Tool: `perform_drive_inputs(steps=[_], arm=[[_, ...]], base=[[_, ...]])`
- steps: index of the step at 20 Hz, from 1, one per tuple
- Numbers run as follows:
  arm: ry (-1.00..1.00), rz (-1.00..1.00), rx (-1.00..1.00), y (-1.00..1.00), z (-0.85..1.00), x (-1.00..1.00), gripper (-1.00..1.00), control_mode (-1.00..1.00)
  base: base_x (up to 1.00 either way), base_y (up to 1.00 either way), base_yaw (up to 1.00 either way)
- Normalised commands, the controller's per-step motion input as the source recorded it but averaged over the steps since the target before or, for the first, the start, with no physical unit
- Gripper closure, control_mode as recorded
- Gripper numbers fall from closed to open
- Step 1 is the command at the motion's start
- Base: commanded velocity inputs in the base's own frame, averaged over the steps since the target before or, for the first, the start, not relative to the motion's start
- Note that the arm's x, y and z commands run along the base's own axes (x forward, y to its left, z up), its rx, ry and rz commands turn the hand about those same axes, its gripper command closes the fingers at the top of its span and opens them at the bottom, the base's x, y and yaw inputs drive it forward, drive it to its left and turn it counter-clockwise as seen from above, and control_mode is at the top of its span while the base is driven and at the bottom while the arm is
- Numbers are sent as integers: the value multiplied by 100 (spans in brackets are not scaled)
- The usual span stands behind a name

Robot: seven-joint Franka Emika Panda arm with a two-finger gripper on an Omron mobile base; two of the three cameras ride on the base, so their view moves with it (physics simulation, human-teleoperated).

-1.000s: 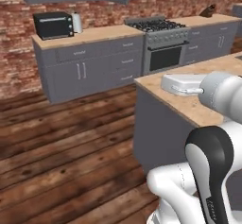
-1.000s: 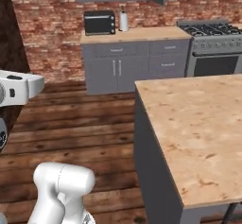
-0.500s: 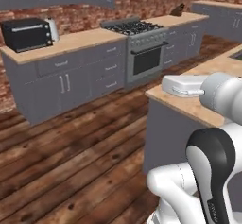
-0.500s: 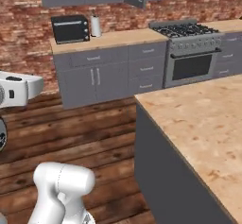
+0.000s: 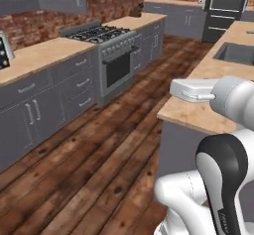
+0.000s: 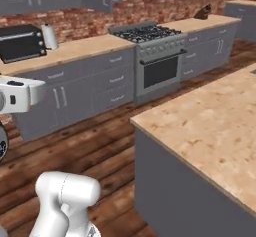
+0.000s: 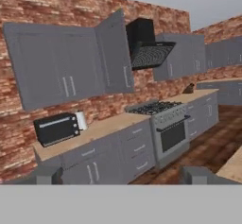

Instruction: There is a bowl on the dining counter. Grab a lemon wedge from the fridge and place it in the bowl. Then get the liquor bottle and glass cup from the cabinet and place them next to the bowl.

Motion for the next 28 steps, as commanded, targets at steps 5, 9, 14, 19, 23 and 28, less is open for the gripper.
perform_drive_inputs(steps=[5, 9, 14, 19, 23, 28], arm=[[0, 0, 0, 0, 0, 0, -100, 100], [0, 0, 0, 0, 0, 0, -100, 100], [0, 0, 0, 0, 0, 0, -100, 100], [0, 0, 0, 0, 0, 0, -100, 100], [0, 0, 0, 0, 0, 0, -100, 100], [0, 0, 0, 0, 0, 0, -100, 100]], base=[[65, 79, -47], [62, 78, -44], [64, 80, -43], [65, 79, -42], [72, 91, -43], [84, 60, -45]])
